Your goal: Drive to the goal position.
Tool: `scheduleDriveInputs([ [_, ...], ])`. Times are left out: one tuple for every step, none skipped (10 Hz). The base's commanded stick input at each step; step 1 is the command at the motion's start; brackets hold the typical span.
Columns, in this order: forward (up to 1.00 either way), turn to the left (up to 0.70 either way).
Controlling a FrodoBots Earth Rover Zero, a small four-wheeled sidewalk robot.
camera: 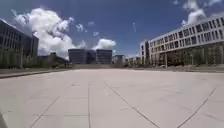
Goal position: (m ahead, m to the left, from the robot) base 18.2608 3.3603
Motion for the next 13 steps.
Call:
scheduleDriveInputs([
  [0.70, 0.00],
  [0.70, 0.00],
  [0.70, 0.00],
  [0.70, 0.00],
  [0.70, 0.00],
  [0.70, 0.00],
  [0.70, 0.00],
  [0.70, 0.00],
  [0.70, 0.00],
  [0.70, 0.00],
  [0.70, 0.00],
  [0.70, 0.00],
  [0.70, 0.00],
])
